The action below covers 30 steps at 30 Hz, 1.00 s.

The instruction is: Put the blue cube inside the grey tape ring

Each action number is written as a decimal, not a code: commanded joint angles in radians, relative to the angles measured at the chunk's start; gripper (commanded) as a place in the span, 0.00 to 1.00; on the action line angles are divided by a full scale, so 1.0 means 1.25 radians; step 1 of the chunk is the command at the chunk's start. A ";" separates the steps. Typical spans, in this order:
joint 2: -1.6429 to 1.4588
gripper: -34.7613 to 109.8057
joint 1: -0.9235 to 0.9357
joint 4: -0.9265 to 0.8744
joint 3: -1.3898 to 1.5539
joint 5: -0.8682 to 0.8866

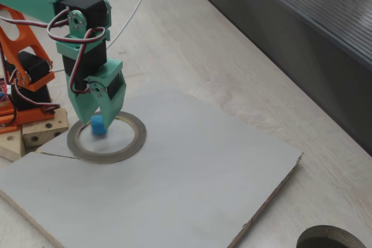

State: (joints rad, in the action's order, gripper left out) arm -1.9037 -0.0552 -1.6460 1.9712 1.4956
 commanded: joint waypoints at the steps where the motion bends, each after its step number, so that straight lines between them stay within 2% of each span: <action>1: -0.002 0.47 -0.006 -0.021 0.006 0.007; 10: 0.005 0.47 -0.005 -0.011 0.006 0.007; 18: 0.146 0.46 -0.007 -0.021 0.006 0.009; 24: 0.150 0.46 -0.006 -0.022 -0.007 0.015; 27: 0.148 0.46 -0.005 -0.022 -0.009 0.083; 30: 0.148 0.46 -0.005 -0.022 -0.009 0.239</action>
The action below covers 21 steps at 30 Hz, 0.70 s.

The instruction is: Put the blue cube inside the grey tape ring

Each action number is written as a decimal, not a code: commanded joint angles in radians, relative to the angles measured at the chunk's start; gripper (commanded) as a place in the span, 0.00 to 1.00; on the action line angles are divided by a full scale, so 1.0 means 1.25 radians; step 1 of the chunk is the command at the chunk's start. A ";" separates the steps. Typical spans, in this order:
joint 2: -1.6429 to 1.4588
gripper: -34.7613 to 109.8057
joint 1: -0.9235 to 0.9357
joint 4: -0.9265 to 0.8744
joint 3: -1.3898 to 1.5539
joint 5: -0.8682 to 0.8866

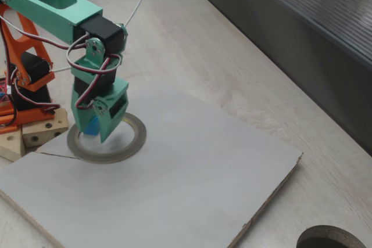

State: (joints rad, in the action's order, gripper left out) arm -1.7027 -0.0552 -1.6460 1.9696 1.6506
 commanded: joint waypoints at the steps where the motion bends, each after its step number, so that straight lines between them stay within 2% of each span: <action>1: -0.013 0.46 -0.006 -0.022 -0.007 0.155; 8: -0.042 0.46 -0.017 -0.021 -0.007 0.187; 21: -0.414 0.46 -0.007 -0.012 -0.005 0.191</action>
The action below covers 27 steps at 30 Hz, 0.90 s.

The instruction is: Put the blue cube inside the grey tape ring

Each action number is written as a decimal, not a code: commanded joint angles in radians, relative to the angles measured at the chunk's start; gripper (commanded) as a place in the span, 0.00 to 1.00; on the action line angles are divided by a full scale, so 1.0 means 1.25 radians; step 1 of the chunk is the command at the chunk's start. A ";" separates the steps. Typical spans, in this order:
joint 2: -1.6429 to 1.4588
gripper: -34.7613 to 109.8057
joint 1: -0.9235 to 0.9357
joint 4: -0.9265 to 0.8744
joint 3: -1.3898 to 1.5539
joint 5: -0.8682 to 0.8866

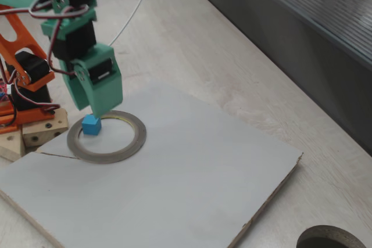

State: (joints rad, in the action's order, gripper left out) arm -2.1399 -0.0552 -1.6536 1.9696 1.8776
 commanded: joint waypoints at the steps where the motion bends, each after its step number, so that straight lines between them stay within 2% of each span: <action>1: -0.063 0.46 -0.007 -0.006 -0.002 0.010; 11: -0.060 0.46 -0.001 -0.010 -0.006 0.010; 13: -0.053 0.46 0.049 -0.013 -0.006 0.009; 19: -0.002 0.46 0.346 -0.005 -0.007 0.006; 27: -0.006 0.45 0.380 -0.016 0.005 0.006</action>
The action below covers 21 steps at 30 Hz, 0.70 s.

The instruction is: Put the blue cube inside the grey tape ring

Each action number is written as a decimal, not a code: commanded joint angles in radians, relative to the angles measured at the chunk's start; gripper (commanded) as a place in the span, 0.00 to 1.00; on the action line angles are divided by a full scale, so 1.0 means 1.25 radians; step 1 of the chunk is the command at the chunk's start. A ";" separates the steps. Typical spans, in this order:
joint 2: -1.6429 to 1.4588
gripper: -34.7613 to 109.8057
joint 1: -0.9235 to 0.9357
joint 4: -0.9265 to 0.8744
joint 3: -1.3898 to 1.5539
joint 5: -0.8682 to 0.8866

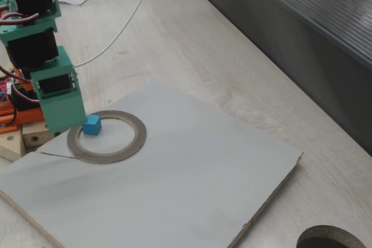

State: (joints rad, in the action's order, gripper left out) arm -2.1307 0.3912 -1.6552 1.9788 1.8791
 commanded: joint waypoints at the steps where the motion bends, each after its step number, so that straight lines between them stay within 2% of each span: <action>1: -0.016 0.43 0.025 -0.015 -0.002 0.005; 7: -0.020 0.21 0.027 -0.005 -0.007 0.005; 21: -0.018 0.24 0.026 -0.013 -0.002 0.005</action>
State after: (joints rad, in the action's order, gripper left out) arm -2.1322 0.4157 -1.6552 1.9819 1.8791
